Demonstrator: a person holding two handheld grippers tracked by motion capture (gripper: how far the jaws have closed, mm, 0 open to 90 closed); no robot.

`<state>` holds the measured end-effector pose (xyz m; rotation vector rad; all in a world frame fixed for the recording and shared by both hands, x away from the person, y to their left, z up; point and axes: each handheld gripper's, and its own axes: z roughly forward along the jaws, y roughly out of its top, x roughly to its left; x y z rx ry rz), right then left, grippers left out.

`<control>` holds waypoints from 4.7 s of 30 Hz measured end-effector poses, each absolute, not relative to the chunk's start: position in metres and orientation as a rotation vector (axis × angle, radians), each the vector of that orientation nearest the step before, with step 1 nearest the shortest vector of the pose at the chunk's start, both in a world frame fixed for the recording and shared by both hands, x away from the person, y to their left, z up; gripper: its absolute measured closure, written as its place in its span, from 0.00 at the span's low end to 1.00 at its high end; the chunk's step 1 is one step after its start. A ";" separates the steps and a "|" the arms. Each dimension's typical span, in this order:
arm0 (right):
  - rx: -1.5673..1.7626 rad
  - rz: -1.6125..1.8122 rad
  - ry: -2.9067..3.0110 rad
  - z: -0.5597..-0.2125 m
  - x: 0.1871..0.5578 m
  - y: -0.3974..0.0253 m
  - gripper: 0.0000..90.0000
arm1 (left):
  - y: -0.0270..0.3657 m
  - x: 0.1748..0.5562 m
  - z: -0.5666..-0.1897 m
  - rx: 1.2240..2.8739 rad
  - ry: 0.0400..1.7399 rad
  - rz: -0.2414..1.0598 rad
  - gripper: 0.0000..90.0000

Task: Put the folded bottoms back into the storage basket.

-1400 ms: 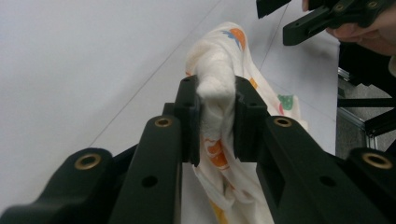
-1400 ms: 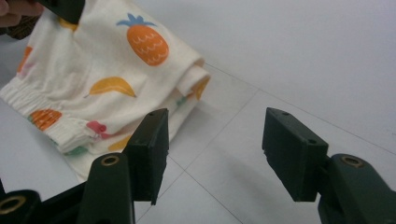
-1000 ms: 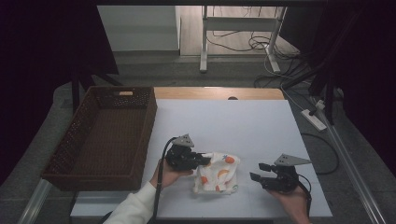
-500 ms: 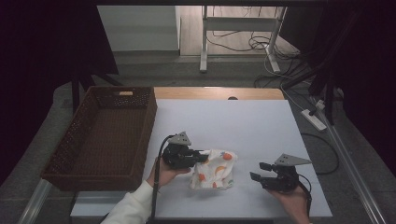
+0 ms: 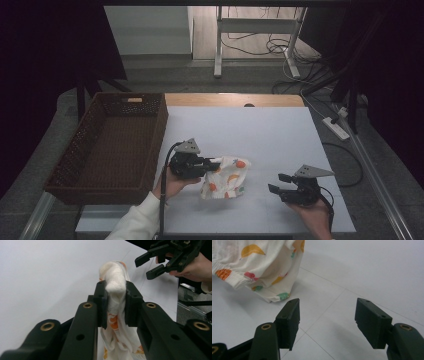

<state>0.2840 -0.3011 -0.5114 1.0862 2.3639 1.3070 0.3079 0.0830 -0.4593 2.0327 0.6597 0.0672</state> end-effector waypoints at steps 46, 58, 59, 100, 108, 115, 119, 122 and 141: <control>1.068 1.304 2.376 -0.513 0.286 -0.300 0.41 | 0.126 0.304 -0.419 1.930 0.695 0.152 0.84; 1.068 1.285 2.381 -0.514 0.286 -0.299 0.41 | 0.142 0.304 -0.410 1.895 0.714 0.173 0.84; 1.066 1.284 2.382 -0.514 0.286 -0.299 0.41 | 0.143 0.304 -0.410 1.894 0.715 0.174 0.84; 1.070 1.276 2.385 -0.516 0.287 -0.298 0.40 | 0.188 0.301 -0.396 1.833 0.779 0.227 0.84; 1.075 1.277 2.386 -0.517 0.288 -0.298 0.40 | 0.199 0.301 -0.394 1.818 0.797 0.242 0.84; 1.076 1.278 2.385 -0.517 0.288 -0.298 0.40 | 0.209 0.300 -0.393 1.804 0.813 0.253 0.84; 1.070 1.279 2.386 -0.517 0.288 -0.298 0.40 | 0.213 0.299 -0.392 1.795 0.820 0.262 0.84; 1.066 1.280 2.387 -0.517 0.287 -0.298 0.40 | 0.218 0.298 -0.391 1.785 0.826 0.268 0.84; 1.071 1.276 2.389 -0.518 0.288 -0.297 0.40 | 0.244 0.295 -0.383 1.735 0.861 0.319 0.84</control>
